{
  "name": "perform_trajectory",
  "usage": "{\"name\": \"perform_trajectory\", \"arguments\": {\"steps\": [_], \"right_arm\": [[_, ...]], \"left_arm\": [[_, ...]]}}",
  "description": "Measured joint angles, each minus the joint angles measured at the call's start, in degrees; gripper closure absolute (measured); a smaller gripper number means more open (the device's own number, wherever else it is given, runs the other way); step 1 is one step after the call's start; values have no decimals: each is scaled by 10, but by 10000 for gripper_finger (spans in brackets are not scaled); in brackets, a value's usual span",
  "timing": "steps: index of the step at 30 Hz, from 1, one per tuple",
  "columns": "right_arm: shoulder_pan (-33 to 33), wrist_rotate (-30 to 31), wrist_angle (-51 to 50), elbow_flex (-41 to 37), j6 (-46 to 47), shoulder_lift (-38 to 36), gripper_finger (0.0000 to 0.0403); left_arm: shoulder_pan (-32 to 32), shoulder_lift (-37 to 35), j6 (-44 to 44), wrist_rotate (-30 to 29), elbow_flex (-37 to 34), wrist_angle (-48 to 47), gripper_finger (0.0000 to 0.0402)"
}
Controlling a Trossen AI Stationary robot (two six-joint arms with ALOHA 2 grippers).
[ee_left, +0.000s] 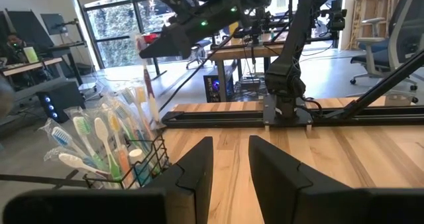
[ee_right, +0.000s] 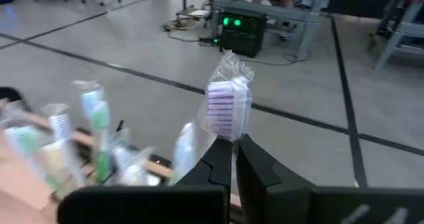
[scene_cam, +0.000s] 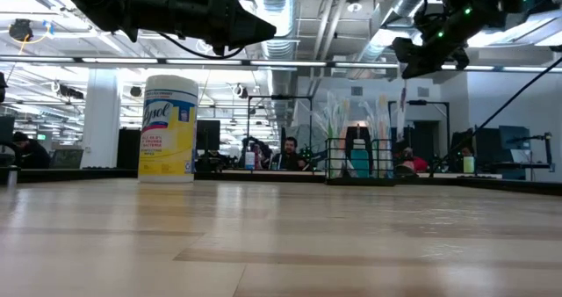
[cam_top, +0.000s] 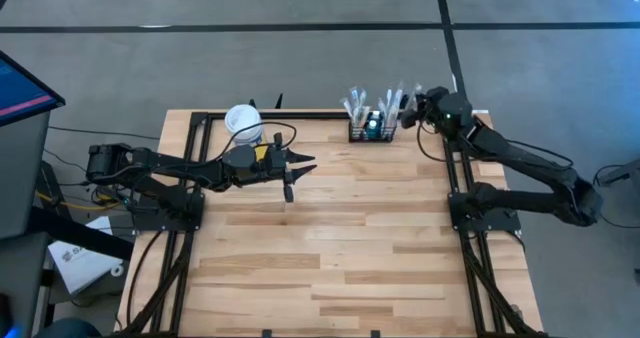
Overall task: Pick & Place toothbrushing station
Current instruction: Put the violet toothbrush into the black mesh organizer
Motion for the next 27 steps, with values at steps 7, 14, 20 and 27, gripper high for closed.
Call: {"name": "perform_trajectory", "arguments": {"steps": [7,14,20,27], "right_arm": [[-23,-18,68,0,-1,44,403],[-38,-38,119,0,-13,83,403],[-51,-58,132,0,-12,90,403],[-53,-79,129,0,-11,96,403]], "left_arm": [[0,0,0,0,0,0,309],[0,0,0,0,0,0,309],[0,0,0,0,0,0,309],[0,0,0,0,0,0,309]]}}
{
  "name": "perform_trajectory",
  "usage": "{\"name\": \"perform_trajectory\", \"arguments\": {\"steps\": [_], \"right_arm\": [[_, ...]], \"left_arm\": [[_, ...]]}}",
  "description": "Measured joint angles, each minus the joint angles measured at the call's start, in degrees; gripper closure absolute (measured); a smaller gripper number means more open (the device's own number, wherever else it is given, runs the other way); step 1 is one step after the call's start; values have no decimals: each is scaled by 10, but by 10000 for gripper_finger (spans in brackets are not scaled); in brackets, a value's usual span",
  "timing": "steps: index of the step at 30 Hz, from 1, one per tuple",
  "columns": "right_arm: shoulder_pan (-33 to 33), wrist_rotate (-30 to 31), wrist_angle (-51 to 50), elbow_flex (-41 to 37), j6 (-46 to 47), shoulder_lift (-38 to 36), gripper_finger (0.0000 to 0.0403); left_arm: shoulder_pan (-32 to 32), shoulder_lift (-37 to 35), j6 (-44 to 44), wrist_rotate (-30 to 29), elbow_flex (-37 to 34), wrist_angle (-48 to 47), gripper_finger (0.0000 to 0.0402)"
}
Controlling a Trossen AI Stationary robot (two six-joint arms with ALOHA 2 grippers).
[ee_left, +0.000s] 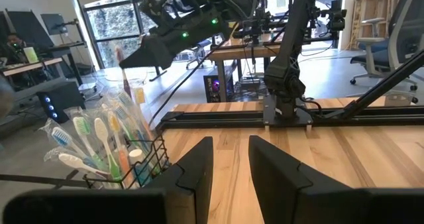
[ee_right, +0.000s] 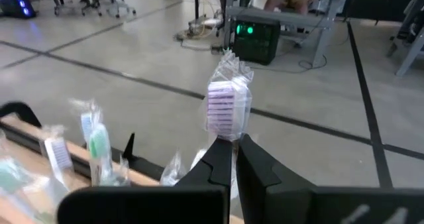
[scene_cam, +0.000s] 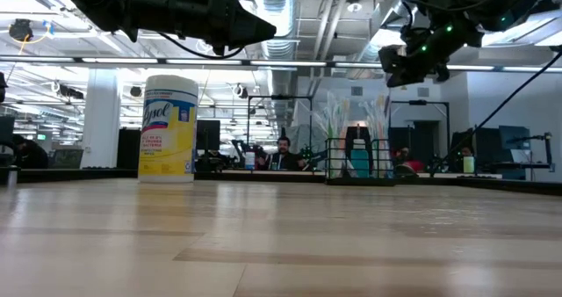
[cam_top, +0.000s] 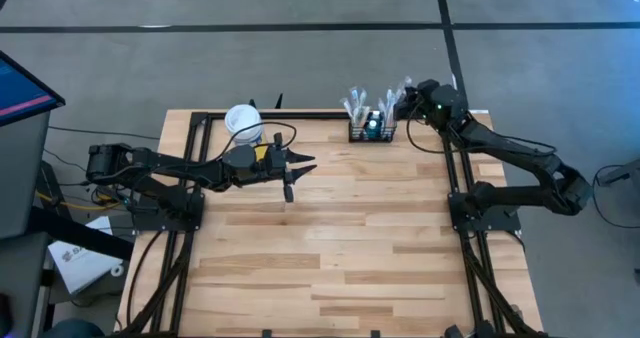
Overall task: Pick & Place toothbrushing station
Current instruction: Put the violet toothbrush into the black mesh organizer
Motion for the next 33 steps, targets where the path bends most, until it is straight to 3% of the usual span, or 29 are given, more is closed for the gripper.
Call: {"name": "perform_trajectory", "arguments": {"steps": [15,33], "right_arm": [[1,-1,12,0,2,80,403],[8,-4,8,0,13,97,403]], "left_arm": [[0,0,0,0,0,0,309],[0,0,0,0,0,0,309]]}}
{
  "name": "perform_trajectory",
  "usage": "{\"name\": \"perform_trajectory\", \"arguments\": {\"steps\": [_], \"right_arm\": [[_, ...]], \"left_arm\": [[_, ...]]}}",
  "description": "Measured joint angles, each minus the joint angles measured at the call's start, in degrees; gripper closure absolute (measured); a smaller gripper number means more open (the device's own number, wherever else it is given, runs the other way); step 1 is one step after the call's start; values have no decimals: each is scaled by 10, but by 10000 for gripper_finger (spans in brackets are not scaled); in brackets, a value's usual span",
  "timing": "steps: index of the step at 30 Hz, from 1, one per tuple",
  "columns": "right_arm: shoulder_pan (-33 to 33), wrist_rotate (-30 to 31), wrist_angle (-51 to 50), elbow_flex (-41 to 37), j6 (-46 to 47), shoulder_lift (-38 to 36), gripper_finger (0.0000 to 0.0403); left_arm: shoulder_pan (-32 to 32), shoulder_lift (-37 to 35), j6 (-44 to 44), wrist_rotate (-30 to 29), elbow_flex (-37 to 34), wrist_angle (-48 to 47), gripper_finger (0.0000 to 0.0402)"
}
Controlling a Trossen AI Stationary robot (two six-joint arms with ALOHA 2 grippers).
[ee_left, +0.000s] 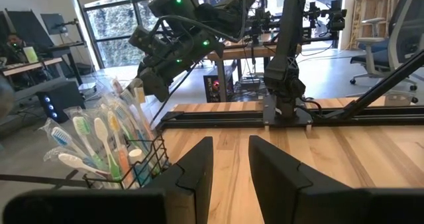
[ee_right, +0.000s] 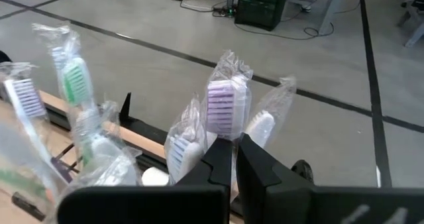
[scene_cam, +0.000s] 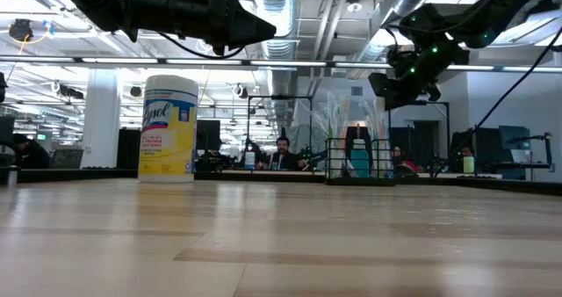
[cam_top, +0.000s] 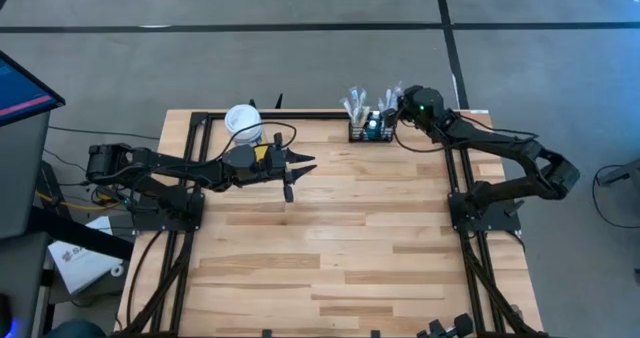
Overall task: Pick & Place toothbrushing station
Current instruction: Put the violet toothbrush into the black mesh organizer
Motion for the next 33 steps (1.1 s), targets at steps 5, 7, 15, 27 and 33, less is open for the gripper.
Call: {"name": "perform_trajectory", "arguments": {"steps": [5,7,15,27,33], "right_arm": [[1,-3,-7,0,3,0,403],[0,-8,6,-8,6,0,403],[-9,-10,85,-67,13,-1,403],[-4,-17,89,-69,18,-1,365],[1,-17,97,-69,15,-1,361]], "left_arm": [[0,0,-4,0,0,0,309],[0,0,-4,0,0,0,309],[0,0,-4,0,0,0,309],[0,0,-4,0,0,0,309],[0,0,-4,0,0,0,309]]}}
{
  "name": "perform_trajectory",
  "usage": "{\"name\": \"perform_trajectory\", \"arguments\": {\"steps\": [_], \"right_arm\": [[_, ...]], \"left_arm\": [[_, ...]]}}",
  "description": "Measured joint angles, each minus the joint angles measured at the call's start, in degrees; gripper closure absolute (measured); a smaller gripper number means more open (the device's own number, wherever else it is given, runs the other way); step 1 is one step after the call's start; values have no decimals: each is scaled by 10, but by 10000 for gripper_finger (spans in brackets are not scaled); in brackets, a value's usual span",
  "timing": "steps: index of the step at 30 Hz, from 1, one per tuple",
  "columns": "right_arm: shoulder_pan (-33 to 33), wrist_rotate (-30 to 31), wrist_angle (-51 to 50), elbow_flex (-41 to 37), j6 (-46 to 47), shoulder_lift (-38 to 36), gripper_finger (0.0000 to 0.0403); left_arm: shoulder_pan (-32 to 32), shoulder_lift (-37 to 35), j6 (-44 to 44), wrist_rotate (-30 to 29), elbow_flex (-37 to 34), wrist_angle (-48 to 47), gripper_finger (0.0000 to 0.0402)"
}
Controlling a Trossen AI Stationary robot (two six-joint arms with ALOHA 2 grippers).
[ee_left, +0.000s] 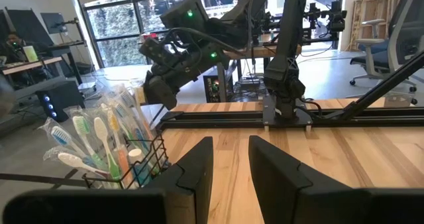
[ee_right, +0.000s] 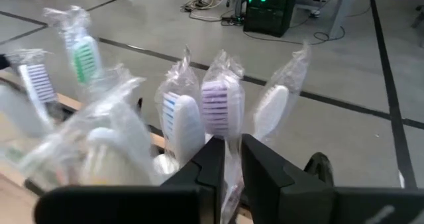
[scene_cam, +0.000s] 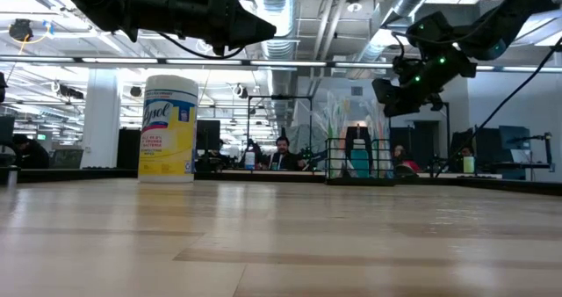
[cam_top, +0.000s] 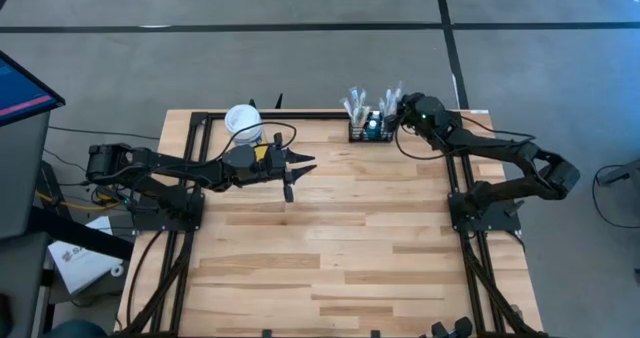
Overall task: Pick & Place toothbrushing station
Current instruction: Put the violet toothbrush into the black mesh organizer
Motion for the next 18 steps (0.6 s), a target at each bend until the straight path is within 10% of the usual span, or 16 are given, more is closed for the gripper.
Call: {"name": "perform_trajectory", "arguments": {"steps": [18], "right_arm": [[1,4,7,0,-5,0,293]], "left_arm": [[0,0,0,0,0,0,309]]}}
